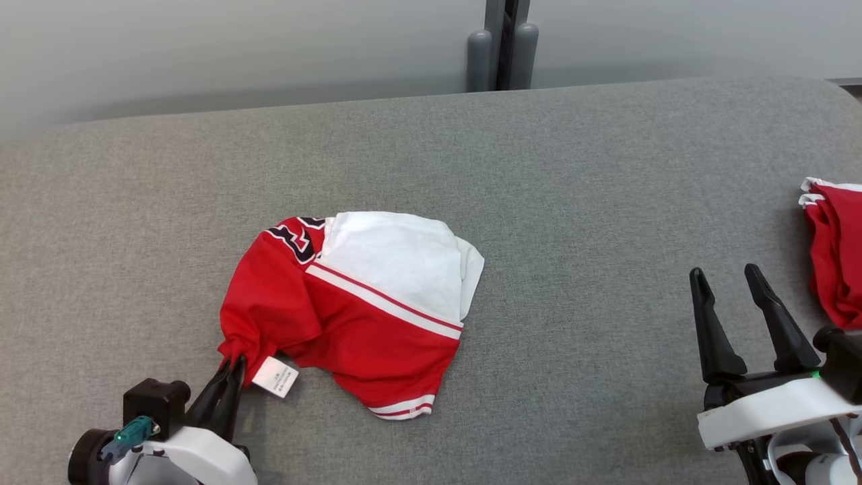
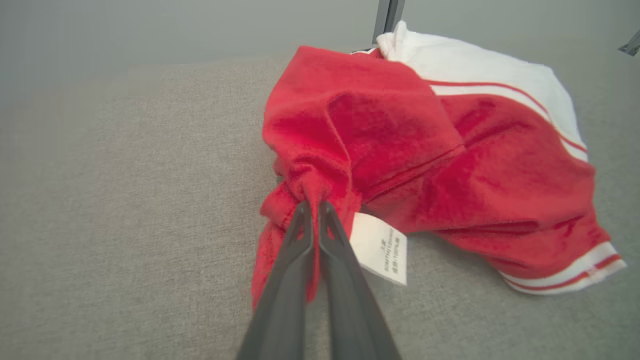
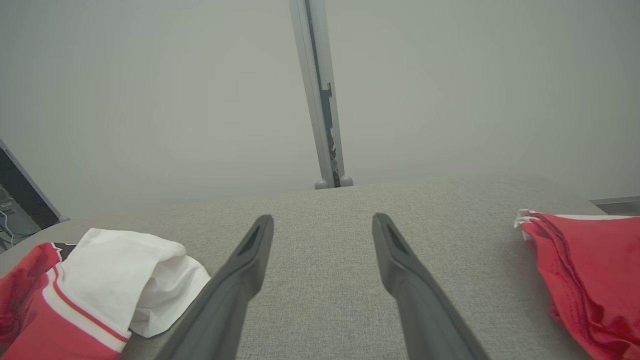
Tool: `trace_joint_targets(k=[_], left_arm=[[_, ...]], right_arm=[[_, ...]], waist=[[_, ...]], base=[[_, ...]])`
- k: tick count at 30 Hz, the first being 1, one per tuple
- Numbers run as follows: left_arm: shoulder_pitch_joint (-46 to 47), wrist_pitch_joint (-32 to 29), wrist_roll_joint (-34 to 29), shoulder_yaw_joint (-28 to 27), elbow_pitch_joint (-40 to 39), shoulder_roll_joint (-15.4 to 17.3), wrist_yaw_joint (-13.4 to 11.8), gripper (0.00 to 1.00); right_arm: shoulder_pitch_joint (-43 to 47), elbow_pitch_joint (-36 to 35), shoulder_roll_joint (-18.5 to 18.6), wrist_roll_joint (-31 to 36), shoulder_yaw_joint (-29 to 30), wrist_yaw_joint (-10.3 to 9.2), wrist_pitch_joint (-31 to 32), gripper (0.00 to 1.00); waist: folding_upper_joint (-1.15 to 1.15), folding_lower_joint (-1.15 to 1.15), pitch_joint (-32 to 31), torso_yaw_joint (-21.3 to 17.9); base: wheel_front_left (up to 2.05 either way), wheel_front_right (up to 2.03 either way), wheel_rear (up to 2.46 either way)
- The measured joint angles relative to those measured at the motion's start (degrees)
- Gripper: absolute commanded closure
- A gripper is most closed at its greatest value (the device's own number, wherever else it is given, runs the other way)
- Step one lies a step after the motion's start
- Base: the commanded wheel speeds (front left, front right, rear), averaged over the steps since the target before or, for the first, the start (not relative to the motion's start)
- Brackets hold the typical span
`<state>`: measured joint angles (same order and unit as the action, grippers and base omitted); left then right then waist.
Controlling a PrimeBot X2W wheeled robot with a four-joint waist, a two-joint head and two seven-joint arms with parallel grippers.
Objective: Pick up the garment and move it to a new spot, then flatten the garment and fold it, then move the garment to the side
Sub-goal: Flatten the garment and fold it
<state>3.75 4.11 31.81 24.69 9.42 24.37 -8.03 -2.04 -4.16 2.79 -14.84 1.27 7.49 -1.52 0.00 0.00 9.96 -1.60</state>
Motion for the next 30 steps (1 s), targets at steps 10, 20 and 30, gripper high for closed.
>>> trace_joint_targets(k=[10, 20, 30], left_arm=[[-0.4, 6.8, 3.5, -5.1, 1.2, -2.2, -1.6, 0.00], [-1.9, 9.8, 0.9, -9.0, -11.6, -1.9, -6.6, 0.00], [-2.5, 7.6, -2.2, -8.2, -17.3, 0.0, -9.5, 0.00]], right_arm=[[0.1, -0.7, 0.0, 0.8, 0.6, 0.00, 0.4, 0.00], [0.3, -1.5, 0.0, 1.8, 0.3, 0.00, 1.1, 0.00], [1.5, -2.0, 0.0, 2.2, -0.1, 0.00, 2.2, 0.00]], waist=[[0.00, 0.00, -1.4, 1.0], [0.00, 0.00, -3.5, 2.8], [0.00, 0.00, -5.2, 3.5]], base=[[0.00, 0.00, 0.00], [0.00, 0.00, 0.00], [0.00, 0.00, 0.00]])
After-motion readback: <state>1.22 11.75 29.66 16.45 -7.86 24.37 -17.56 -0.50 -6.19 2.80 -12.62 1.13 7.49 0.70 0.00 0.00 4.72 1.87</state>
